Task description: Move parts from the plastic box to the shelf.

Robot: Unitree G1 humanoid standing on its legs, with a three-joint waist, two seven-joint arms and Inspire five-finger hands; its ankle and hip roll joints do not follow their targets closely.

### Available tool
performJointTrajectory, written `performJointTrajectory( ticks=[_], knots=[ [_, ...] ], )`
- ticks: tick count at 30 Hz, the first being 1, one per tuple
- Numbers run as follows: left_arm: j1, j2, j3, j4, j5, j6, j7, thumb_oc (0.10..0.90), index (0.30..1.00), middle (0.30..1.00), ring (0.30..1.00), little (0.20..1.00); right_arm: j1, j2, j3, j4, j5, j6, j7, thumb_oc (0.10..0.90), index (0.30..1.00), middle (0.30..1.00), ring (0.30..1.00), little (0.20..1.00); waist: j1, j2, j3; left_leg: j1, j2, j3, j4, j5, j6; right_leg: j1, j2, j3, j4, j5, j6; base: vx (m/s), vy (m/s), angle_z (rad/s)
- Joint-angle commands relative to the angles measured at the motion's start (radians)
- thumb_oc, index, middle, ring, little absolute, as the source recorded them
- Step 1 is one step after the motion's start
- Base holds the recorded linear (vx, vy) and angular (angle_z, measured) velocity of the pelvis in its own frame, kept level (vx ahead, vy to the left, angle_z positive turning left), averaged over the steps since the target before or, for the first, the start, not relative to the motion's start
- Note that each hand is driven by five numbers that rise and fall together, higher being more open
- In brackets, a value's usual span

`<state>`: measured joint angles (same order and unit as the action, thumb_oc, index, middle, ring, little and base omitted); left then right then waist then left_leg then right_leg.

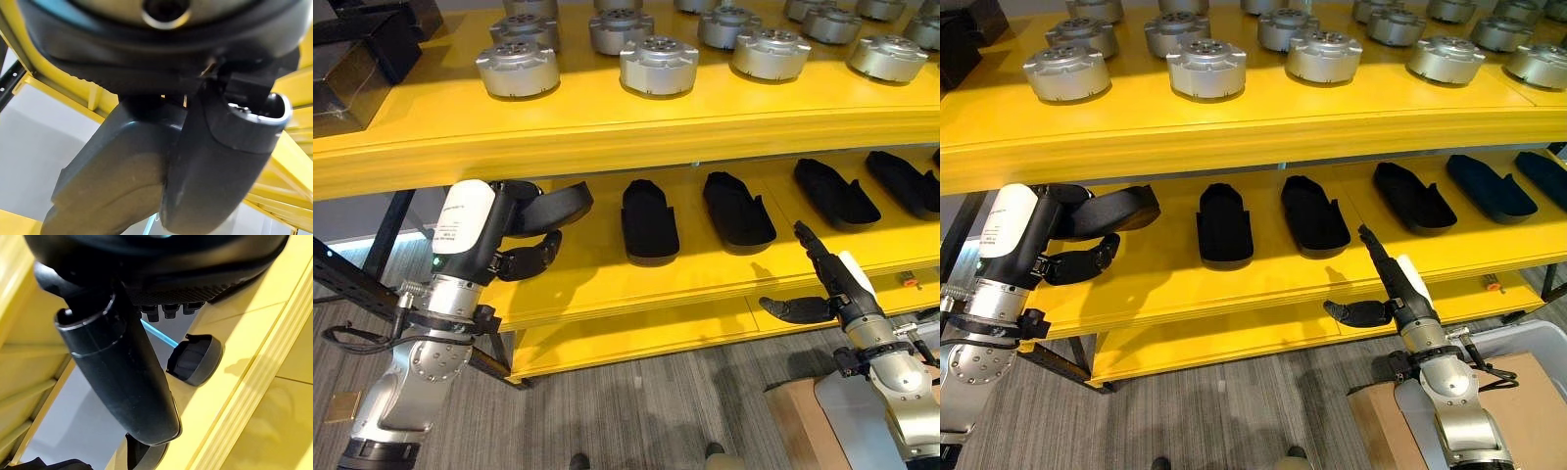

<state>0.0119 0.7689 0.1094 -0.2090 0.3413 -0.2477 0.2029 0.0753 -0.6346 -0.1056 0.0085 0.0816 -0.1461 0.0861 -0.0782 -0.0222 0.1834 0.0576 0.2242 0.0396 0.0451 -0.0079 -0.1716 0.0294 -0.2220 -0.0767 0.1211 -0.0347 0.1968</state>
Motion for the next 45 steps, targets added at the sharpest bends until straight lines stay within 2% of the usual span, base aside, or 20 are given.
performJointTrajectory(
  ticks=[1, 7, 11, 21, 29, 36, 38, 39, 41, 45],
  knots=[
    [-0.151, 0.065, 0.041, -0.018, 0.014, -0.044, 0.091, 0.400, 0.300, 0.300, 0.300, 0.300, -0.067, -0.046, -0.064, -0.061, -0.001, -0.080, -0.049, 0.900, 1.000, 1.000, 1.000, 1.000, -0.018, -0.054, -0.121, -0.092, 0.051, 0.045, 0.174, -0.065, 0.008, 0.056, -0.048, -0.007, 0.016, -0.056, -0.006, 0.06, 0.065, -0.21],
    [-0.136, 0.044, 0.032, 0.051, 0.032, -0.024, 0.105, 0.400, 0.300, 0.300, 0.300, 0.300, -0.062, -0.039, -0.054, -0.057, -0.007, -0.076, -0.038, 0.900, 1.000, 1.000, 1.000, 1.000, -0.016, -0.079, -0.126, -0.086, 0.051, 0.059, 0.218, -0.099, 0.014, 0.067, -0.049, 0.014, 0.019, -0.061, -0.004, 0.04, 0.039, -0.15],
    [-0.168, 0.037, -0.023, 0.168, 0.074, -0.003, 0.124, 0.400, 0.300, 0.300, 0.300, 0.300, -0.059, -0.036, -0.044, -0.046, -0.010, -0.076, -0.034, 0.900, 1.000, 1.000, 1.000, 1.000, -0.022, -0.091, -0.126, -0.084, 0.062, 0.061, 0.253, -0.117, 0.010, 0.071, -0.042, 0.022, 0.036, -0.075, -0.007, 0.02, 0.002, -0.05],
    [-0.214, 0.085, -0.076, 0.338, 0.174, 0.034, 0.148, 0.400, 0.300, 0.300, 0.300, 0.300, -0.048, -0.049, -0.038, -0.035, -0.001, -0.087, -0.015, 0.900, 1.000, 1.000, 1.000, 1.000, -0.032, -0.091, -0.103, -0.099, 0.085, 0.049, 0.336, -0.149, -0.004, 0.066, -0.022, 0.033, 0.102, -0.114, -0.017, 0.00, -0.002, -0.02],
    [-0.356, 0.171, -0.221, 0.491, 0.264, 0.040, 0.133, 0.400, 0.300, 0.300, 0.300, 0.300, -0.052, -0.067, -0.013, -0.031, 0.005, -0.098, 0.006, 0.900, 1.000, 1.000, 1.000, 1.000, -0.050, -0.080, -0.086, -0.134, 0.088, 0.036, 0.377, -0.155, -0.015, 0.043, -0.021, 0.041, 0.128, -0.123, -0.015, -0.03, 0.007, 0.03],
    [-0.518, 0.291, -0.438, 0.604, 0.389, 0.017, 0.088, 0.400, 0.300, 0.300, 0.300, 0.300, -0.064, -0.101, 0.019, -0.021, 0.023, -0.114, 0.029, 0.900, 1.000, 1.000, 1.000, 1.000, -0.077, -0.065, -0.070, -0.165, 0.091, 0.036, 0.402, -0.157, -0.014, -0.012, -0.017, 0.058, 0.158, -0.120, -0.009, -0.03, 0.002, -0.02],
    [-0.546, 0.301, -0.471, 0.625, 0.403, 0.014, 0.085, 0.400, 0.300, 0.300, 0.300, 0.300, -0.063, -0.103, 0.020, -0.020, 0.025, -0.117, 0.032, 0.900, 1.000, 1.000, 1.000, 1.000, -0.078, -0.065, -0.068, -0.171, 0.091, 0.036, 0.406, -0.157, -0.014, -0.018, -0.016, 0.060, 0.163, -0.120, -0.009, -0.03, 0.000, -0.06],
    [-0.589, 0.312, -0.529, 0.672, 0.425, 0.012, 0.077, 0.400, 0.300, 0.300, 0.300, 0.300, -0.065, -0.111, 0.025, -0.017, 0.032, -0.123, 0.037, 0.900, 1.000, 1.000, 1.000, 1.000, -0.085, -0.061, -0.065, -0.178, 0.093, 0.035, 0.409, -0.156, -0.014, -0.029, -0.016, 0.061, 0.169, -0.122, -0.008, -0.04, 0.004, -0.04],
    [-0.624, 0.318, -0.581, 0.711, 0.438, 0.011, 0.063, 0.400, 0.300, 0.300, 0.300, 0.300, -0.066, -0.124, 0.033, -0.015, 0.037, -0.127, 0.041, 0.900, 1.000, 1.000, 1.000, 1.000, -0.092, -0.058, -0.060, -0.187, 0.092, 0.033, 0.415, -0.155, -0.014, -0.041, -0.015, 0.064, 0.178, -0.123, -0.007, -0.02, 0.002, 0.02],
    [-0.692, 0.292, -0.652, 0.791, 0.449, 0.025, 0.060, 0.400, 0.300, 0.300, 0.300, 0.300, -0.069, -0.138, 0.044, -0.015, 0.049, -0.132, 0.044, 0.900, 1.000, 1.000, 1.000, 1.000, -0.099, -0.057, -0.049, -0.206, 0.093, 0.030, 0.423, -0.154, -0.013, -0.063, -0.013, 0.067, 0.193, -0.123, -0.008, -0.04, -0.005, -0.03]
  ],
)
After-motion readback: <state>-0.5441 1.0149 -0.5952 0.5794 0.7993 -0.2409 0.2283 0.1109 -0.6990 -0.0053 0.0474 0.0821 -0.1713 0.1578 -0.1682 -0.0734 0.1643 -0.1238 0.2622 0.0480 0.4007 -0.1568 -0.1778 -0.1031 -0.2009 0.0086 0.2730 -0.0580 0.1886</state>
